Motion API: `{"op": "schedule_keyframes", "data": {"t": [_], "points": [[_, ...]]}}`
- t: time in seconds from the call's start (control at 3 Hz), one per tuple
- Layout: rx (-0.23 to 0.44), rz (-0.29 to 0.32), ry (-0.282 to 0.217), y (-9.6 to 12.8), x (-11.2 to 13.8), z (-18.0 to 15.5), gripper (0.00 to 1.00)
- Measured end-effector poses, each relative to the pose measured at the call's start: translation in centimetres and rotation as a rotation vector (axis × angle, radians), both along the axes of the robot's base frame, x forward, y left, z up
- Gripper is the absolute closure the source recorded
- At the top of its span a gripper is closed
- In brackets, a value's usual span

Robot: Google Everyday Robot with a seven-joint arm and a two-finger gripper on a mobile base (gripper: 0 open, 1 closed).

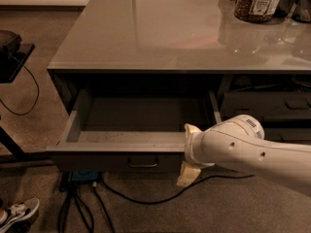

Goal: Open top drawer

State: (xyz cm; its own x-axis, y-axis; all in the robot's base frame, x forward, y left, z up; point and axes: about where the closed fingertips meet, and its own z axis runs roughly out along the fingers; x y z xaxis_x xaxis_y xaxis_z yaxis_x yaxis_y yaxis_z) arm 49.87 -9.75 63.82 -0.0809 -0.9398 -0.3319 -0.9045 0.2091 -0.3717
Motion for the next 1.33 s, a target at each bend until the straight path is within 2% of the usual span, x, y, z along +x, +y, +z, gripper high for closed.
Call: {"op": "schedule_keyframes", "data": {"t": [0.33, 0.67, 1.0, 1.33], "points": [[-0.059, -0.004, -0.027, 0.0, -1.3, 2.8, 0.00], [-0.122, -0.037, -0.055, 0.0, -1.9, 7.3, 0.00], [-0.175, -0.091, -0.083, -1.2, -2.2, 12.8, 0.16], [-0.158, -0.118, -0.153, -3.1, -0.9, 17.3, 0.39]]}}
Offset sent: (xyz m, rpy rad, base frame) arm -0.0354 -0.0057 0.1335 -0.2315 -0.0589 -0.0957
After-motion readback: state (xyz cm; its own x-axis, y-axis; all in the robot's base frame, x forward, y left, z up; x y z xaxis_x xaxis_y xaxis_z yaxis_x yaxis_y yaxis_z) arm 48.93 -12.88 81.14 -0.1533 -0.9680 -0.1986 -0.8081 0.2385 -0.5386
